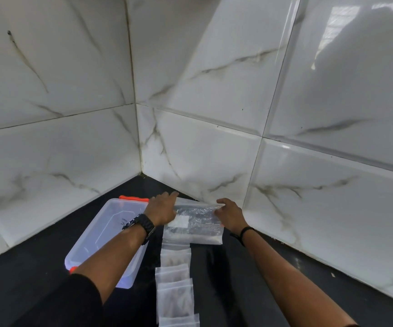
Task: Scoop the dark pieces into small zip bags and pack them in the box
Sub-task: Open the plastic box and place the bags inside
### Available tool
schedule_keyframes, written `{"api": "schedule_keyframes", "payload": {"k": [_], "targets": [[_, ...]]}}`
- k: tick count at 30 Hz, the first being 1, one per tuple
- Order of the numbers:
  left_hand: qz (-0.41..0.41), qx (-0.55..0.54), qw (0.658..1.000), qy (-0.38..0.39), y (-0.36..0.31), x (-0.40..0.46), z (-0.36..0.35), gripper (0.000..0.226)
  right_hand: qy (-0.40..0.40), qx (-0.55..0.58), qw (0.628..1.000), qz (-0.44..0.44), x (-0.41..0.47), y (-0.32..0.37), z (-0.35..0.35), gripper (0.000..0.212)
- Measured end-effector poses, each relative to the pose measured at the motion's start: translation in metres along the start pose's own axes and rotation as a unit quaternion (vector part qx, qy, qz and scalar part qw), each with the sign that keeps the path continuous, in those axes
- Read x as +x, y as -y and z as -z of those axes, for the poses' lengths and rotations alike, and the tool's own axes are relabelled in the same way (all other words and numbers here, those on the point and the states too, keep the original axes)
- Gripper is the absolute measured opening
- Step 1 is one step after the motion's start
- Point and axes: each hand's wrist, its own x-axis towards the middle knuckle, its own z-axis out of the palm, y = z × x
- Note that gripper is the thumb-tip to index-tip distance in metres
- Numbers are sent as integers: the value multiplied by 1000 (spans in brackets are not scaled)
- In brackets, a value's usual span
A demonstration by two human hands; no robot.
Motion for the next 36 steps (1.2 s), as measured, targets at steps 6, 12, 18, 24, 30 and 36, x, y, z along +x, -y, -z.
{"api": "schedule_keyframes", "payload": {"k": [6,12,18,24,30,36], "targets": [[-54,-94,989,-96,-2,-42,2,45,17,-12,1000,23,-32,4,2,36],[-11,-82,987,-139,26,-102,8,40,47,6,998,49,-68,25,-9,25],[191,-15,979,-64,85,-161,21,47,82,-62,978,181,-105,62,-68,20],[211,-233,949,3,101,-182,22,51,109,-148,957,223,-123,83,-134,39],[187,-281,941,27,105,-198,29,52,128,-127,962,206,-141,80,-151,41],[129,-366,914,120,87,-221,48,24,161,-155,948,225,-170,64,-126,44]]}}
